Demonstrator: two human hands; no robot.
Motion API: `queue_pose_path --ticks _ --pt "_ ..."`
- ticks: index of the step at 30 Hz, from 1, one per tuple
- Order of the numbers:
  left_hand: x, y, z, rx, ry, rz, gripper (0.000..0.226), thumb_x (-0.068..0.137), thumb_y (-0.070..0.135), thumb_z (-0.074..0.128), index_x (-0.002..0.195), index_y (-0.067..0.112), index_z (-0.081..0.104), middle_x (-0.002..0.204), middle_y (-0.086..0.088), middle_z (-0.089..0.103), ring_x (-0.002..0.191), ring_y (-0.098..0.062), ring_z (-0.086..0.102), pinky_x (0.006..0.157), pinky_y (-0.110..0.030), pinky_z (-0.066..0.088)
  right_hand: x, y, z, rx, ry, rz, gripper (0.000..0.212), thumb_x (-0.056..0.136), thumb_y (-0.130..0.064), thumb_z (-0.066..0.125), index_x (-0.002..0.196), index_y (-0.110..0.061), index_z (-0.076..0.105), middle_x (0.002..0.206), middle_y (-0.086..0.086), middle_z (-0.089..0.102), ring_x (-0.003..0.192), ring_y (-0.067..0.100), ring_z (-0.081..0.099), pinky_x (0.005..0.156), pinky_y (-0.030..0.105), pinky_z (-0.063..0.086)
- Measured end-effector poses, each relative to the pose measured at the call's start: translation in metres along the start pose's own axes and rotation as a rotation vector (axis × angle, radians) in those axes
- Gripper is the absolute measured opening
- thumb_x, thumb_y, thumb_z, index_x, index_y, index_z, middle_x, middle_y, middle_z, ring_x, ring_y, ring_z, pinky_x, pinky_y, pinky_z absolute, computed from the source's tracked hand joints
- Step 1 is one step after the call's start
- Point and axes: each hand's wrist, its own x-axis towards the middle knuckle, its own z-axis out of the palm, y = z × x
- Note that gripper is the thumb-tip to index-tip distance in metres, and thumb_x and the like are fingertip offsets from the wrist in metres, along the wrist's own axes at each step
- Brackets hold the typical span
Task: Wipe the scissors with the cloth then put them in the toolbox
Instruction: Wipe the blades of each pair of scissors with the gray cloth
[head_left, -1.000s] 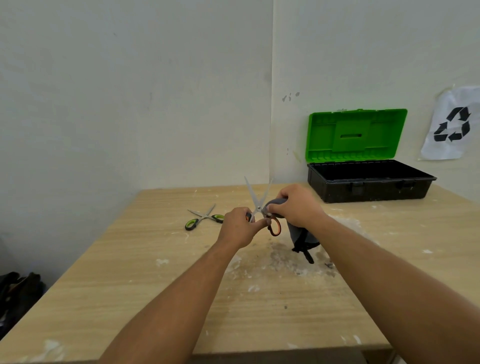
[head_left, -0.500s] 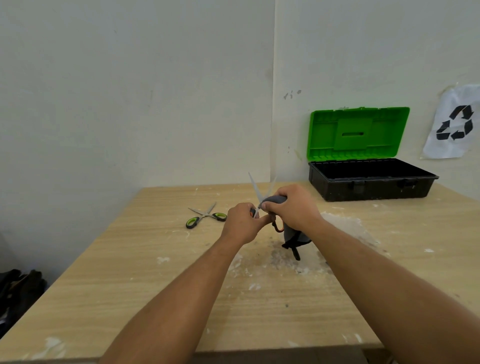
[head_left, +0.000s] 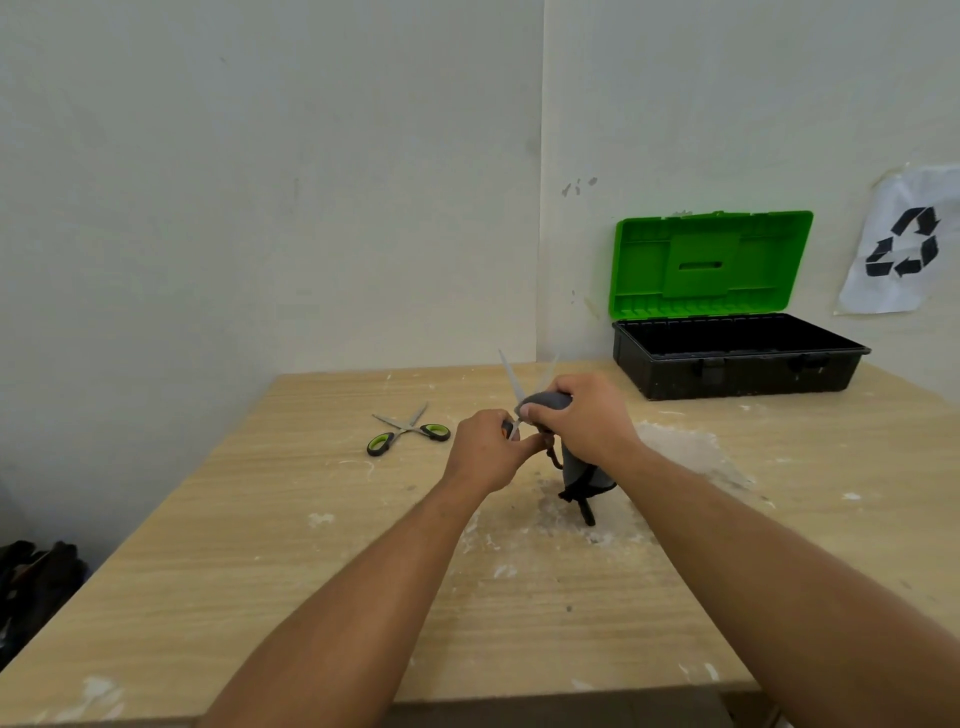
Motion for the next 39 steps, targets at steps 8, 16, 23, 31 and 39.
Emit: queue_pose_path --ticks 8,16,23,31,39 --pt "0.000 -0.001 -0.005 -0.013 0.007 0.028 0.060 0.075 0.063 0.076 0.061 0.019 0.037 0.055 0.004 0.037 0.049 -0.013 0.030 0.049 -0.030 0.020 0.006 0.008 -0.004 0.058 0.104 0.034 0.038 0.076 -0.043 0.080 0.059 -0.016 0.058 0.050 -0.006 0.050 0.046 0.001 0.047 0.040 0.015 0.034" --pt "0.001 -0.005 -0.007 -0.012 0.006 0.016 0.062 0.073 0.064 0.076 0.062 0.018 0.037 0.056 0.005 0.038 0.051 -0.014 0.031 0.050 -0.030 0.021 0.007 0.011 -0.010 0.046 0.010 0.055 0.034 0.076 -0.041 0.080 0.063 -0.015 0.064 0.048 -0.009 0.051 0.042 0.002 0.044 0.037 0.014 0.029" --pt "0.000 -0.006 -0.003 -0.004 -0.009 0.008 0.061 0.071 0.064 0.077 0.062 0.018 0.038 0.056 0.006 0.038 0.050 -0.012 0.032 0.049 -0.029 0.022 0.008 0.007 -0.012 -0.014 -0.053 0.052 0.028 0.076 -0.042 0.079 0.068 -0.016 0.071 0.062 0.003 0.064 0.052 0.007 0.049 0.043 0.021 0.034" --pt "0.000 -0.009 -0.003 0.058 -0.032 0.014 0.058 0.070 0.061 0.080 0.064 0.016 0.045 0.057 0.003 0.042 0.052 -0.013 0.035 0.048 -0.029 0.023 0.010 0.001 -0.016 -0.111 -0.275 0.094 0.029 0.061 -0.031 0.082 0.052 -0.011 0.064 0.050 -0.005 0.051 0.048 0.007 0.043 0.045 0.025 0.032" --pt "-0.002 -0.010 0.000 0.085 -0.048 -0.026 0.056 0.065 0.056 0.085 0.065 0.018 0.044 0.059 0.005 0.043 0.052 -0.011 0.038 0.048 -0.027 0.025 0.010 0.003 -0.014 -0.145 -0.175 0.141 0.029 0.064 -0.028 0.076 0.061 -0.004 0.061 0.055 0.005 0.049 0.049 0.013 0.043 0.044 0.023 0.031"
